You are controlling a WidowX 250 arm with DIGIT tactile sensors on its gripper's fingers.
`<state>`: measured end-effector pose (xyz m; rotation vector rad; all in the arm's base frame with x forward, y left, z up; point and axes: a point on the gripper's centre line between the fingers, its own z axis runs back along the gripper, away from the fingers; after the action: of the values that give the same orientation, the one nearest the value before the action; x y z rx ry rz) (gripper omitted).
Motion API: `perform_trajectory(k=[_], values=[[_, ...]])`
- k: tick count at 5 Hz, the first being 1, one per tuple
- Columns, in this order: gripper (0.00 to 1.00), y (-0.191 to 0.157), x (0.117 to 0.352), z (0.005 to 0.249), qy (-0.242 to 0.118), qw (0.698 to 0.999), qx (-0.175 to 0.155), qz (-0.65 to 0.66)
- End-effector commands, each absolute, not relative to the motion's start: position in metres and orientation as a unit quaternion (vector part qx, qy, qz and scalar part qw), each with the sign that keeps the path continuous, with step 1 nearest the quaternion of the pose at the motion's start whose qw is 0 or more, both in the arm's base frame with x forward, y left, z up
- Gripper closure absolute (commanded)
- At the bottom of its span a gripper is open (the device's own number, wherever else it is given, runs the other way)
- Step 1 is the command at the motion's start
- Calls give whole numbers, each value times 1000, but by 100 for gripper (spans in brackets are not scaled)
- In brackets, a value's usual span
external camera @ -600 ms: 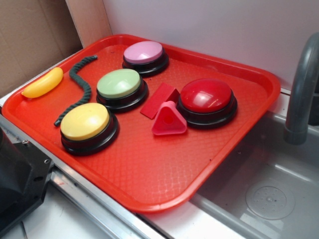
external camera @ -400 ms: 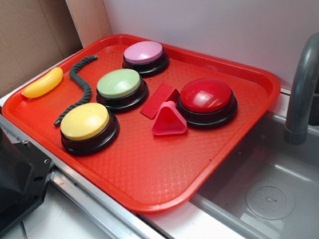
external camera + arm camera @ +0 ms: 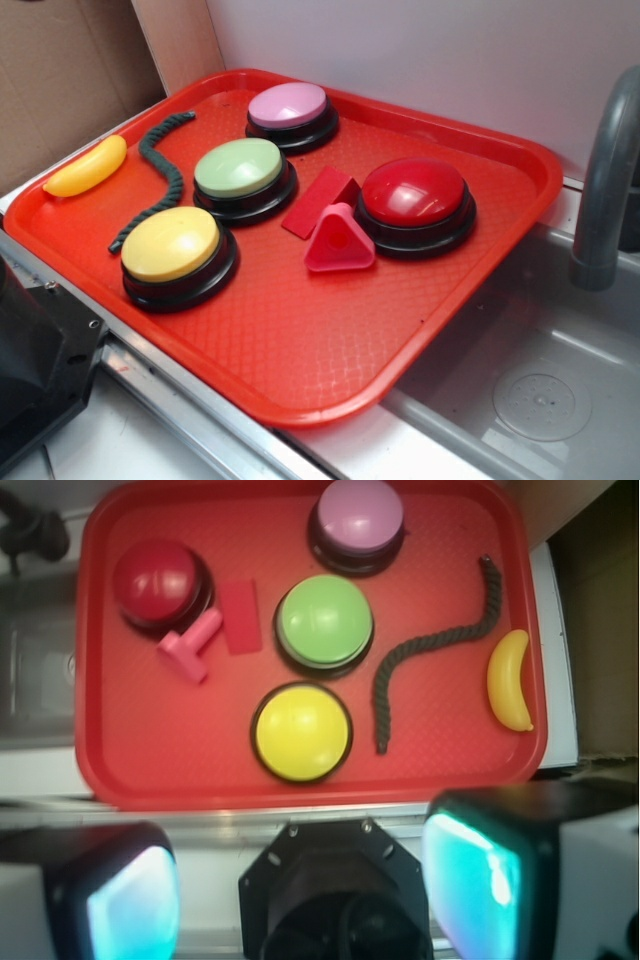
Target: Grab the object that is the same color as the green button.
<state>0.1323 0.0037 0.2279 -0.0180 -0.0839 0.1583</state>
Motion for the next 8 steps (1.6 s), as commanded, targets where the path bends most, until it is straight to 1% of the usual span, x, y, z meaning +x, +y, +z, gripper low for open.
perform_trajectory(k=[1,2,3,4,5,6,7,8], values=[[0,70,165,190,-22,963,-26,268],[0,93,169,169,-36,934,-35,354],[0,107,175,152,-48,904,-31,424],[0,119,184,123,-76,849,-5,523],[0,123,192,102,-80,811,24,579],[0,128,198,80,-66,803,22,592],[0,129,203,56,-65,794,12,605],[0,130,205,39,-59,789,6,611]])
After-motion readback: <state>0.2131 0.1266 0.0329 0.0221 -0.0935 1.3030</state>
